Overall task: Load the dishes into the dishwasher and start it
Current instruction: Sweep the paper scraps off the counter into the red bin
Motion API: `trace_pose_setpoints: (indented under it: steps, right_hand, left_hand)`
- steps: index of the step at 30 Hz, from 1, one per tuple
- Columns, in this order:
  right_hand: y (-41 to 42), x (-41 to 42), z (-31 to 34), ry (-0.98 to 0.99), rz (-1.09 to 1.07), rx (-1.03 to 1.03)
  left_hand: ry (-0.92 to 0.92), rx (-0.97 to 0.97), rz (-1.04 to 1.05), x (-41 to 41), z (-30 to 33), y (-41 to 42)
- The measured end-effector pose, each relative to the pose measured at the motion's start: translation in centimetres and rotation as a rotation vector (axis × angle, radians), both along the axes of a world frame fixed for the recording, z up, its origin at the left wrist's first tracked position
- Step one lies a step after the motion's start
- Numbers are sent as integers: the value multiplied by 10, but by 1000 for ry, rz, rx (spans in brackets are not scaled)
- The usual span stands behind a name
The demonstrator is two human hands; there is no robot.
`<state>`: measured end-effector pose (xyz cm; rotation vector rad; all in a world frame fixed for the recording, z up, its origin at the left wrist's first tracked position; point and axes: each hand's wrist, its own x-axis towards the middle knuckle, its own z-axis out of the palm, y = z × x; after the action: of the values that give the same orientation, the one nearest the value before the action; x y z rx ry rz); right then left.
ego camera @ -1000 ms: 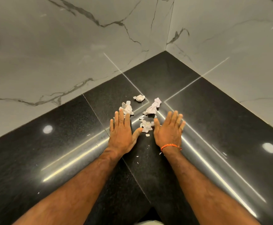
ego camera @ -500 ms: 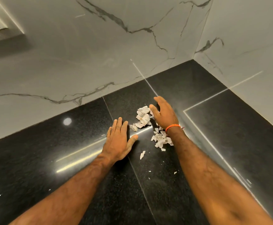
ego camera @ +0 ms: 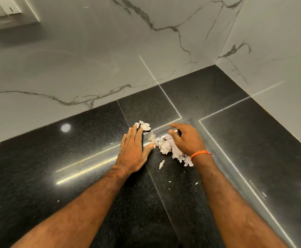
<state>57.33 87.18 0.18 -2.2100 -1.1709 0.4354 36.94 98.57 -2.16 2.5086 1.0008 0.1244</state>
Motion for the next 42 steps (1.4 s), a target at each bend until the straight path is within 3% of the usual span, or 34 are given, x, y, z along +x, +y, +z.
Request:
trace_pose_setpoints:
  steps: [3, 5, 9, 12, 16, 19, 22, 26, 29, 33, 37, 42]
  right_hand:
    - [-24, 1, -17, -83, -234, 43]
    - [-31, -15, -30, -98, -190, -1]
    - [-18, -58, -35, -197, -10, -48]
    - [-2, -76, -36, -365, 133, -127]
    - [10, -79, -35, -447, 132, 8]
    - [23, -80, -35, -347, 143, 118]
    - [40, -96, -26, -139, 116, 95]
    - [65, -126, 0, 185, -127, 157]
    - [81, -147, 13, 385, -193, 202]
    - [88, -163, 14, 449, -167, 352]
    - [87, -159, 10, 369, -10, 506]
    - [100, -133, 10, 351, -76, 456]
  left_hand:
    - [-32, -17, 1, -3, -1, -1]
    - [-103, -43, 1, -6, -4, -3]
    - [-433, -166, 140, -15, -3, -13]
    - [-657, -365, 402, -21, 5, -16]
    - [-949, -785, 705, -22, 13, -11]
    - [-1041, -985, 791, -25, 16, -6]
    - [-1096, -1111, 820, -26, 19, -2]
    - [-1150, -1213, 844, -24, 16, 1]
    - [-1235, -1319, 815, -19, 23, -1]
    - [-1345, -1482, 791, -19, 31, -1]
    - [-1420, -1574, 838, -21, 32, 7]
    - [-1396, -1648, 861, -28, 31, 18]
